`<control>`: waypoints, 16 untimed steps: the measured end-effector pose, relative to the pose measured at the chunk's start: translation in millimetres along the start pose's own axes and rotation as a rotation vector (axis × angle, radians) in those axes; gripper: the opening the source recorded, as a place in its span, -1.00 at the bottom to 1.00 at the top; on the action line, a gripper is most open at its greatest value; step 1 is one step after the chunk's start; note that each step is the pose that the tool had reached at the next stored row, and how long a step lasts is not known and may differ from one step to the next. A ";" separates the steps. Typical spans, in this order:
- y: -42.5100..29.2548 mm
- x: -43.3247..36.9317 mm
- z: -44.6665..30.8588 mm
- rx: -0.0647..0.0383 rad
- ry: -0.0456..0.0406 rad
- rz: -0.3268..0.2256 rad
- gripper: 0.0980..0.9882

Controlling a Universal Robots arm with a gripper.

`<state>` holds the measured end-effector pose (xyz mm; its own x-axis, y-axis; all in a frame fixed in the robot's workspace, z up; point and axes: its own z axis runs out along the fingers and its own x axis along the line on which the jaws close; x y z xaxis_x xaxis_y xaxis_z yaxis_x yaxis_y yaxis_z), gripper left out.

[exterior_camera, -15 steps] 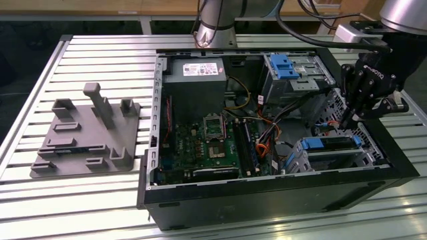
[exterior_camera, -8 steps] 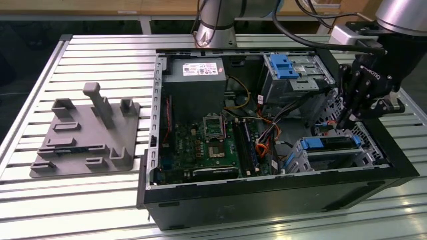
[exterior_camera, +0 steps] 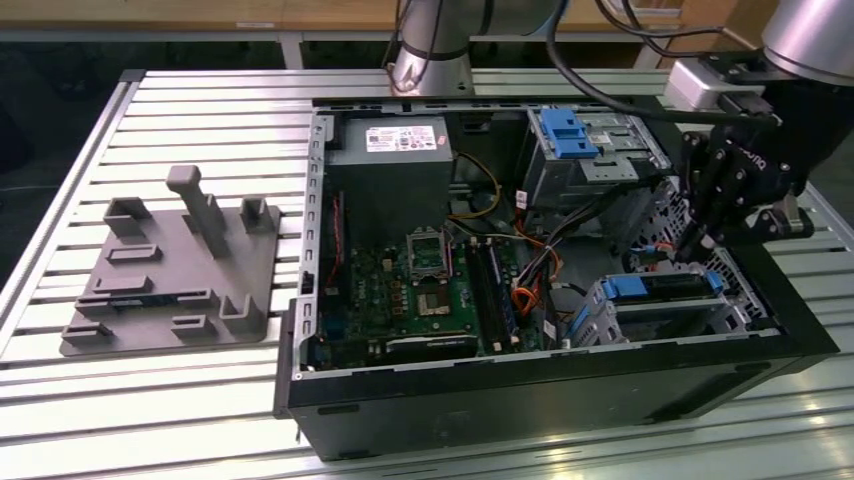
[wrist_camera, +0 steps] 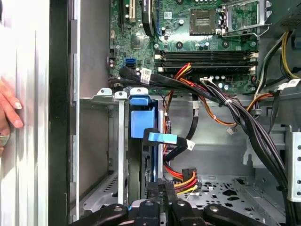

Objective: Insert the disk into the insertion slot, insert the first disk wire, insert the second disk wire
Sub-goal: 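Insert the first disk wire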

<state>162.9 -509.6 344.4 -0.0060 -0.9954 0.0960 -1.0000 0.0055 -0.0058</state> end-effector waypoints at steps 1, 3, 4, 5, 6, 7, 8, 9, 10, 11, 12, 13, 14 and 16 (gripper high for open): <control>0.0 1.5 -0.2 0.000 -0.0075 0.000 -0.85; 0.0 4.7 -1.8 0.000 -0.0187 0.000 -0.85; 0.0 6.3 -2.4 0.000 -0.0228 0.000 -0.85; 0.0 7.9 -2.9 0.000 -0.0242 0.000 -0.85; -0.1 9.1 -2.9 0.000 -0.0255 0.000 -0.85; -0.1 10.6 -2.7 0.000 -0.0275 0.000 -0.85; -0.1 12.3 -2.6 0.000 -0.0324 0.000 -0.85; -0.1 14.0 -2.4 0.000 -0.0395 0.000 -0.85; -0.1 15.5 -2.2 0.000 -0.0502 0.000 -0.85; -0.1 16.5 -2.1 0.000 -0.0642 0.000 -0.85; -0.1 17.0 -2.1 0.002 -0.0794 0.001 -0.85; -0.1 17.4 -2.0 0.003 -0.0940 0.001 -0.85; -0.1 17.7 -2.0 0.003 -0.1014 0.001 -0.85; -0.1 17.9 -2.1 0.003 -0.1035 0.003 -0.85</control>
<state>162.9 -527.2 348.2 -0.0081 -0.9999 -0.0074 -0.9999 0.0082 -0.0086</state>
